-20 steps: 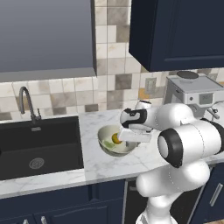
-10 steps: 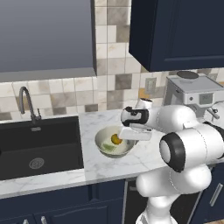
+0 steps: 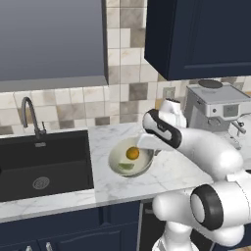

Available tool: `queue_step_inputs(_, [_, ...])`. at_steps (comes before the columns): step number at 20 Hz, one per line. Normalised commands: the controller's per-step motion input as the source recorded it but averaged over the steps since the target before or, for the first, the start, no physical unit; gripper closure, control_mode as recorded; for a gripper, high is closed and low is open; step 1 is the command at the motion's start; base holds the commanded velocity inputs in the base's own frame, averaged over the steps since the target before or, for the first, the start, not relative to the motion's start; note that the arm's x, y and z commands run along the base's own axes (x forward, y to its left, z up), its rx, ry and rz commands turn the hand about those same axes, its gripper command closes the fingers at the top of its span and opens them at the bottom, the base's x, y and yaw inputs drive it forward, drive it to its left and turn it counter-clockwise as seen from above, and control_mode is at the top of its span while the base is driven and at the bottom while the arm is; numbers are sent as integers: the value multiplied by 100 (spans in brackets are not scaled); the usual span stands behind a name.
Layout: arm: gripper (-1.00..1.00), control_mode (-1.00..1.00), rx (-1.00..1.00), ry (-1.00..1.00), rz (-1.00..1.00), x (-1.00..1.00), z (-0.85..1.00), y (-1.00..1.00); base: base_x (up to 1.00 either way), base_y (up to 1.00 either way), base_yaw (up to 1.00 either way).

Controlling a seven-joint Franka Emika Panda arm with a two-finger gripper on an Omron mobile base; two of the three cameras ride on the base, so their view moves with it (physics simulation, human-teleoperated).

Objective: Dump the lemon wedge and orange from the bowl so the bowl can be washed. Place the bowl in the sink after clearing the leftovers.

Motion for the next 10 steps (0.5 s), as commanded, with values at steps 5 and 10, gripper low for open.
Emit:
queue_step_inputs(5, [100,-100,11,-3,-11,-67,80,-15,0,0,0])
queue_step_inputs(10, [100,-100,28,1,-17,-54,60,-18,0,0,0])
